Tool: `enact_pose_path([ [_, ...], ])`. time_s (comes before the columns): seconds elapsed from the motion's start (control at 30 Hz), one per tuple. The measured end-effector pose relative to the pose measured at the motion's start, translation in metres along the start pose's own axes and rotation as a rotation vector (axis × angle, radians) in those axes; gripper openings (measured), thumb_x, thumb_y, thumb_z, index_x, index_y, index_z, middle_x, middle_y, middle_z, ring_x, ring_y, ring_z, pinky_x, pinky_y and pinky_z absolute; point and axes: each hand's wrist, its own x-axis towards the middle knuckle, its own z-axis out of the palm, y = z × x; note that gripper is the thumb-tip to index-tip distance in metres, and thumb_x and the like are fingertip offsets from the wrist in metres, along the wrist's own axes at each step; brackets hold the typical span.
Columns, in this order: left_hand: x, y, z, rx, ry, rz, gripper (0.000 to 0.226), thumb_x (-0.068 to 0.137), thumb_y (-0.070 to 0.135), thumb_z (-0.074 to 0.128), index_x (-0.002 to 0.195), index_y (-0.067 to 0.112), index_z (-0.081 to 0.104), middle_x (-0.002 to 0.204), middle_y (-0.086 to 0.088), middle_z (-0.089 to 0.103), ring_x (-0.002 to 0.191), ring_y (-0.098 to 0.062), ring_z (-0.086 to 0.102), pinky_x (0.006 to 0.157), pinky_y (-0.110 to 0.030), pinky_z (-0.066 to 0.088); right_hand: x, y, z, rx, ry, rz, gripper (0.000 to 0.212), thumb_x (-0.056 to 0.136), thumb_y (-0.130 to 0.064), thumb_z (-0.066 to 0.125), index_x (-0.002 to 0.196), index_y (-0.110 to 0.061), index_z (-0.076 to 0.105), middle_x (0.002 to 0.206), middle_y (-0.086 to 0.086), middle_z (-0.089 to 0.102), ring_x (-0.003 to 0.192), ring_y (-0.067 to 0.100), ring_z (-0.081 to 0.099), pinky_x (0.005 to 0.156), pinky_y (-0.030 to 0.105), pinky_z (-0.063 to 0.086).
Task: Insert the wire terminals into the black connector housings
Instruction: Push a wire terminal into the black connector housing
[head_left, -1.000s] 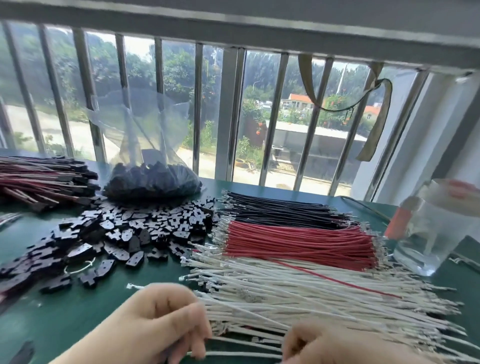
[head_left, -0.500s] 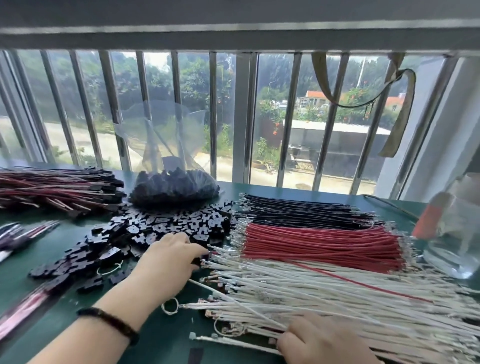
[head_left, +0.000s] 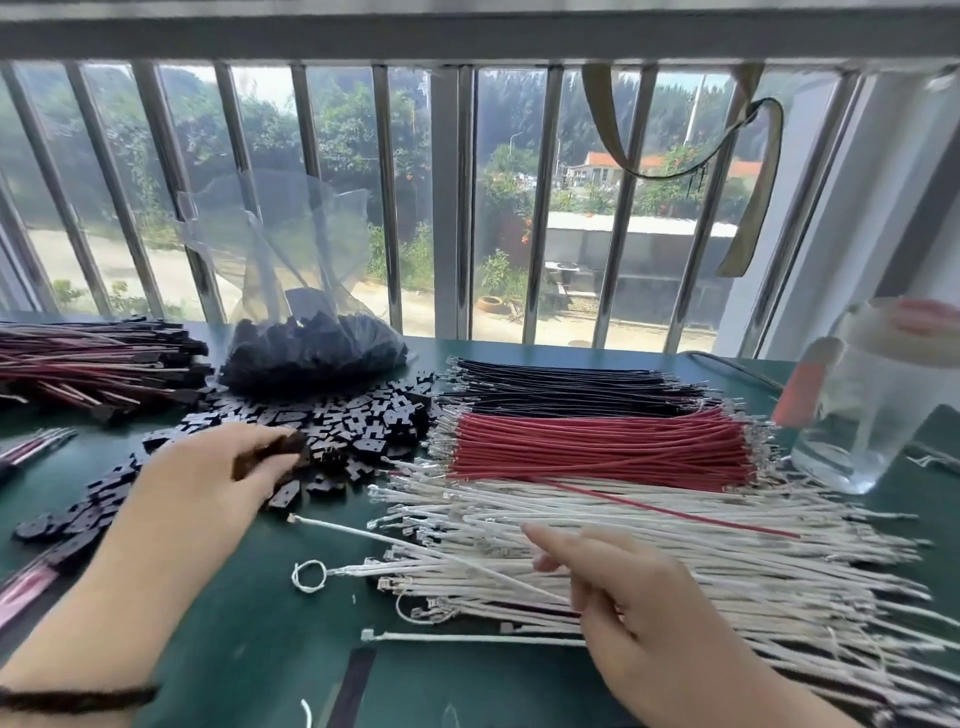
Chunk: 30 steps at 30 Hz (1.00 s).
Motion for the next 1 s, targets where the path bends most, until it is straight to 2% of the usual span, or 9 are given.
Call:
enact_pose_path([
  [0.1,-0.035,0.021,-0.012,-0.226,-0.135,0.016,0.024,0.075,0.038,0.070,0.095,0.050,0.069,0.057,0.019,0.064,0.056,0.004,0.059,0.052,-0.008,0.042,0.004,-0.006,-0.003,-0.042,0.067,-0.022,0.021,0.080,-0.052,0.054,0.097,-0.062,0.061,0.088,-0.026,0.059,0.077,0.002,0.056,0.063,0.014,0.045],
  [0.17,-0.058,0.040,-0.008,-0.452,-0.316,0.002,0.028,0.072,0.042,0.073,0.094,0.058,0.066,0.068,0.016,0.070,0.060,0.004,0.064,0.061,-0.007,0.048,0.004,-0.007,-0.005,-0.092,0.071,-0.023,0.023,0.075,-0.063,0.053,0.085,-0.048,0.068,0.078,-0.023,0.060,0.070,0.001,0.056,0.056,0.013,0.041],
  [0.23,-0.075,0.052,0.001,-0.592,-0.441,-0.058,0.030,0.060,0.037,0.085,0.081,0.053,0.071,0.077,0.017,0.072,0.070,0.000,0.069,0.071,-0.010,0.052,0.004,-0.006,-0.002,-0.093,0.057,-0.057,0.025,0.080,-0.056,0.055,0.084,-0.034,0.067,0.073,-0.020,0.060,0.071,0.001,0.056,0.058,0.013,0.043],
  [0.33,-0.084,0.058,0.014,-0.647,-0.479,-0.133,0.030,0.051,0.024,0.091,0.068,0.043,0.075,0.081,0.019,0.072,0.072,-0.001,0.069,0.069,-0.010,0.052,0.000,-0.007,0.004,-0.091,-0.016,-0.103,0.017,0.089,-0.041,0.053,0.086,-0.029,0.065,0.076,-0.019,0.057,0.074,0.000,0.054,0.063,0.019,0.047],
  [0.5,-0.088,0.053,0.021,-0.814,-0.536,-0.263,0.052,0.056,-0.023,0.076,0.077,0.024,0.078,0.086,-0.002,0.074,0.079,-0.021,0.073,0.070,-0.017,0.056,-0.001,-0.013,0.006,-0.100,-0.067,-0.114,0.023,0.088,-0.039,0.051,0.104,-0.037,0.066,0.077,-0.020,0.059,0.069,0.000,0.057,0.056,0.030,0.050],
  [0.63,-0.088,0.055,0.018,-0.692,-0.495,-0.181,0.050,0.059,-0.016,0.079,0.073,0.032,0.075,0.090,0.006,0.067,0.076,-0.019,0.071,0.074,-0.027,0.058,-0.002,-0.015,0.006,-0.098,-0.108,-0.114,0.020,0.086,-0.032,0.056,0.101,-0.035,0.068,0.078,-0.017,0.063,0.071,0.001,0.060,0.057,0.031,0.052],
  [0.77,-0.088,0.061,0.010,-0.603,-0.510,-0.103,0.015,0.074,0.025,0.069,0.081,0.039,0.068,0.074,0.005,0.068,0.062,-0.011,0.064,0.064,-0.019,0.053,-0.004,-0.016,0.005,-0.139,-0.166,-0.107,0.019,0.085,-0.032,0.056,0.098,-0.035,0.070,0.072,-0.018,0.058,0.067,-0.001,0.055,0.055,0.022,0.048],
  [0.87,-0.092,0.063,0.012,-0.679,-0.534,-0.143,0.031,0.090,0.008,0.057,0.084,0.037,0.064,0.064,0.000,0.067,0.044,-0.013,0.055,0.052,-0.019,0.049,-0.005,-0.017,0.004,-0.155,-0.170,-0.095,0.018,0.084,-0.036,0.056,0.095,-0.036,0.070,0.070,-0.022,0.056,0.066,-0.003,0.055,0.053,0.018,0.045],
  [1.0,-0.091,0.064,0.012,-0.832,-0.551,-0.253,0.033,0.084,-0.004,0.060,0.080,0.028,0.068,0.066,-0.009,0.067,0.048,-0.019,0.061,0.047,-0.027,0.051,-0.004,-0.019,0.003,-0.169,-0.146,-0.070,0.022,0.082,-0.050,0.052,0.089,-0.036,0.068,0.075,-0.019,0.061,0.067,-0.002,0.055,0.053,0.019,0.046],
])
